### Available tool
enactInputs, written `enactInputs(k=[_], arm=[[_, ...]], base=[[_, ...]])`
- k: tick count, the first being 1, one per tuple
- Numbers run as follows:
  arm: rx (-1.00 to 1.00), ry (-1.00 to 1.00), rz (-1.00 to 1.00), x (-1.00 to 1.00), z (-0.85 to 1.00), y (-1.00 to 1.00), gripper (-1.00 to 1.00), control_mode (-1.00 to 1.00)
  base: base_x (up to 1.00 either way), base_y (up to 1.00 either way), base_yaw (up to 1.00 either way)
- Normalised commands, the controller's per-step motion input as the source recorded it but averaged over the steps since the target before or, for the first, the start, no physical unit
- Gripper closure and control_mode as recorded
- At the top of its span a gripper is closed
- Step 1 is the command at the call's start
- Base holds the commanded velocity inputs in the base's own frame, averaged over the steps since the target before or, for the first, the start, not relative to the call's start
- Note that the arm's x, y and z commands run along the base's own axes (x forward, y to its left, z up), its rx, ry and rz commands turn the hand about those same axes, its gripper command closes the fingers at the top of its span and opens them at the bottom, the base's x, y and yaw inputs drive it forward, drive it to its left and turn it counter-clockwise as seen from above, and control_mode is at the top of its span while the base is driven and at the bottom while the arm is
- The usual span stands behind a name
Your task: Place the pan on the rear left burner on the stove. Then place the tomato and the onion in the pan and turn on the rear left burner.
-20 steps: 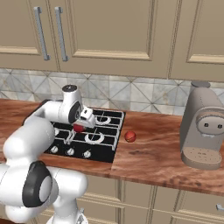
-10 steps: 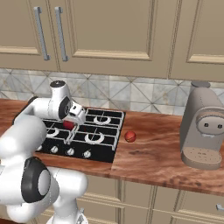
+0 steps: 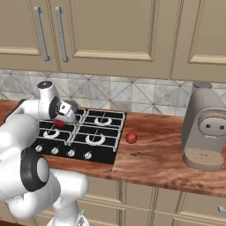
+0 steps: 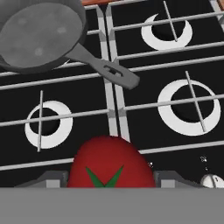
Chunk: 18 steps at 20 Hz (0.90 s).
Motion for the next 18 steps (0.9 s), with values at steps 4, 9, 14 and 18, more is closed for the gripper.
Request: enactInputs(k=[4, 9, 14, 18], arm=[[0.00, -0.12, 0.00, 0.24, 0.00, 0.46, 1.00, -1.00], [0.00, -0.12, 0.00, 0.35, 0.00, 0.40, 1.00, -1.00], [0.00, -0.12, 0.00, 0.47, 0.00, 0.32, 1.00, -1.00], [0.00, -0.11, 0.00, 0.45, 0.00, 0.29, 1.00, -1.00]], base=[[0.00, 0.00, 0.00], [0.00, 0.00, 0.00], [0.00, 0.00, 0.00], [0.00, 0.00, 0.00]])
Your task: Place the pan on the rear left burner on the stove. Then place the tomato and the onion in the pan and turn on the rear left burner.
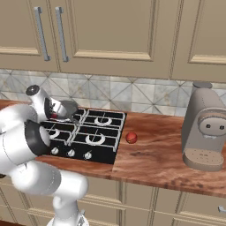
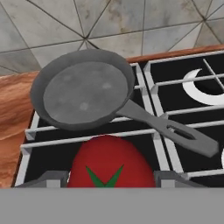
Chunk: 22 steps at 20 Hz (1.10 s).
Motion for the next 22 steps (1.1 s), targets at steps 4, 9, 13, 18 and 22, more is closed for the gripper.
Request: enactInputs(k=[4, 9, 13, 18, 22], arm=[[0.00, -0.05, 0.00, 0.35, 0.02, 0.23, 1.00, -1.00], [0.00, -0.01, 0.00, 0.29, 0.02, 0.15, 1.00, -1.00], [0.00, 0.00, 0.00, 0.50, 0.00, 0.10, 1.00, -1.00], [0.00, 0.00, 0.00, 0.51, 0.00, 0.07, 1.00, -1.00], [0.00, 0.01, 0.00, 0.11, 0.00, 0.06, 1.00, -1.00]], base=[[0.00, 0.00, 0.00], [0.00, 0.00, 0.00], [0.00, 0.00, 0.00], [0.00, 0.00, 0.00], [0.00, 0.00, 0.00]])
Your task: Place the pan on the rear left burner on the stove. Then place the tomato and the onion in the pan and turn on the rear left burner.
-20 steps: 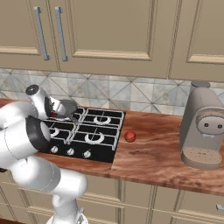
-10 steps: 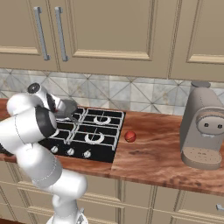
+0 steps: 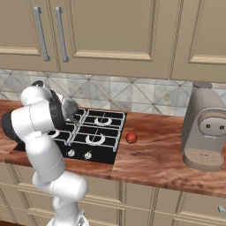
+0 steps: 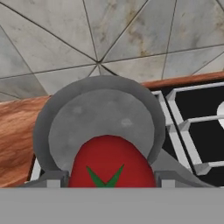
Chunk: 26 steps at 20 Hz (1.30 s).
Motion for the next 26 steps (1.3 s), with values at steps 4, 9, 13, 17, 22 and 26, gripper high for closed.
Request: enactInputs(k=[4, 9, 13, 17, 22, 26], arm=[[0.00, 0.00, 0.00, 0.00, -0.05, 0.13, 1.00, -1.00], [0.00, 0.00, 0.00, 0.00, -0.22, 0.12, 1.00, -1.00], [0.00, 0.00, 0.00, 0.00, -0.24, 0.11, 1.00, -1.00], [0.00, 0.00, 0.00, 0.08, -0.07, 0.07, 1.00, -1.00], [0.00, 0.00, 0.00, 0.32, -0.01, 0.00, 1.00, -1.00], [0.00, 0.00, 0.00, 0.53, -0.11, 0.00, 1.00, -1.00]], base=[[0.00, 0.00, 0.00], [0.00, 0.00, 0.00], [0.00, 0.00, 0.00], [0.00, 0.00, 0.00], [0.00, 0.00, 0.00], [0.00, 0.00, 0.00]])
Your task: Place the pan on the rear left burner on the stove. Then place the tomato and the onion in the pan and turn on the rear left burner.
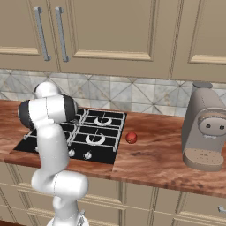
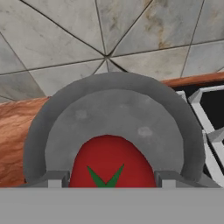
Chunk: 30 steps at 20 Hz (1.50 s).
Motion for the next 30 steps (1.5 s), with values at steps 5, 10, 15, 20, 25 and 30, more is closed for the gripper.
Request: enactInputs(k=[5, 10, 15, 20, 25, 30], arm=[[0.00, 0.00, 0.00, 0.31, -0.12, 0.02, 1.00, -1.00], [0.00, 0.00, 0.00, 0.24, -0.18, 0.06, 1.00, -1.00], [0.00, 0.00, 0.00, 0.27, -0.23, 0.07, 1.00, -1.00], [0.00, 0.00, 0.00, 0.18, -0.11, 0.04, 1.00, -1.00], [0.00, 0.00, 0.00, 0.00, 0.00, 0.00, 1.00, -1.00], [0.00, 0.00, 0.00, 0.00, 0.00, 0.00, -1.00, -1.00]], base=[[0.00, 0.00, 0.00], [0.00, 0.00, 0.00], [0.00, 0.00, 0.00], [0.00, 0.00, 0.00], [0.00, 0.00, 0.00], [0.00, 0.00, 0.00]])
